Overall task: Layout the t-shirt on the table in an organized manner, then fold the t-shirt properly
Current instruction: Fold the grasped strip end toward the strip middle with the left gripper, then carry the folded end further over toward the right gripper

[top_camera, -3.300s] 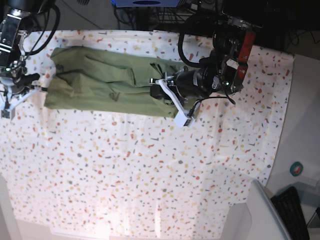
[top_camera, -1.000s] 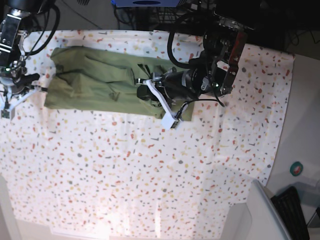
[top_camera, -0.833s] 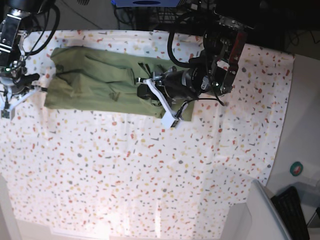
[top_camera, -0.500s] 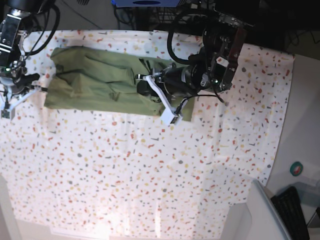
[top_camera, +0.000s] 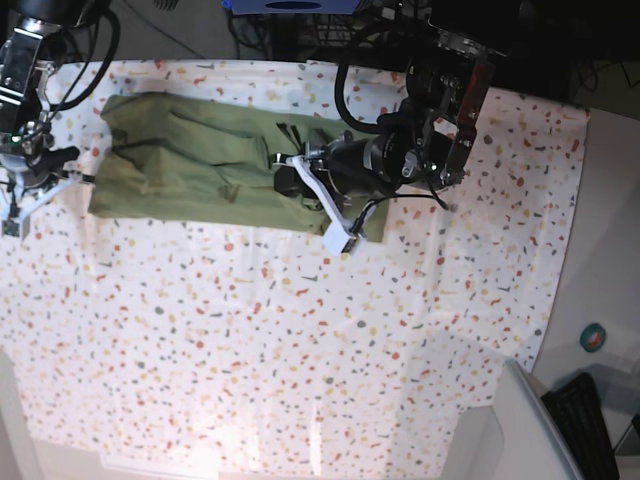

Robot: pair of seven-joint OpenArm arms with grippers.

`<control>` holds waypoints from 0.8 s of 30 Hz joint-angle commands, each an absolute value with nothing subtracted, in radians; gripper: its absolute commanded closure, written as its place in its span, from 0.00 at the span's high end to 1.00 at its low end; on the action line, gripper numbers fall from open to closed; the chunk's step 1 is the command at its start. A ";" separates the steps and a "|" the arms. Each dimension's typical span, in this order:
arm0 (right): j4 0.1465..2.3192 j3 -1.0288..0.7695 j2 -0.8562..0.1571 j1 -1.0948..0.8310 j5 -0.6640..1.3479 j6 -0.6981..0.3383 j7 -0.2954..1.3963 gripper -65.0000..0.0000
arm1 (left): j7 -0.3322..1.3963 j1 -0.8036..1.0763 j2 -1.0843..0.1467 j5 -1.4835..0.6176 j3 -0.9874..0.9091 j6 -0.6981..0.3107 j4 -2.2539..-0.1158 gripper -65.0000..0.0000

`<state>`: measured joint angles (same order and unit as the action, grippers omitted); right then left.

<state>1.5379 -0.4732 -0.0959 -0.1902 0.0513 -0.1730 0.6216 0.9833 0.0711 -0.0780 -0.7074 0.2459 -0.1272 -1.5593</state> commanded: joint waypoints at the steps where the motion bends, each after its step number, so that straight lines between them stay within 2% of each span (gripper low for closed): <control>1: 1.557 -0.476 -0.108 -0.183 0.054 -0.170 0.602 0.00 | 0.972 0.059 -0.076 -0.727 0.246 -0.133 -1.577 0.00; 6: 1.557 -0.476 -0.108 -0.183 0.054 -0.170 0.602 0.00 | 0.972 0.059 -0.076 -0.727 0.246 -0.133 -1.577 0.01; 10: 1.557 -0.476 -0.108 -0.183 0.054 -0.170 0.602 0.00 | 0.972 0.058 -0.071 -0.727 0.246 -0.133 -1.577 0.30; 15: 1.557 -0.476 -0.108 -0.183 0.054 -0.170 0.602 0.00 | 0.972 0.039 -0.056 -0.723 0.282 -0.133 -1.573 0.49; 21: 1.564 -0.476 -0.107 -0.183 0.054 -0.170 0.602 0.00 | 0.967 -0.076 -0.044 -0.725 0.435 -0.133 -1.429 0.50; 24: 1.564 -0.476 -0.107 -0.180 0.054 -0.170 0.602 0.00 | 0.966 -0.133 0.025 -0.727 0.444 -0.133 -1.348 0.50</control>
<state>1.5440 -0.4728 -0.0959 -0.1917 0.0513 -0.1730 0.6205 0.9794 -0.1120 0.0044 -0.7002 0.4393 -0.1238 -1.3258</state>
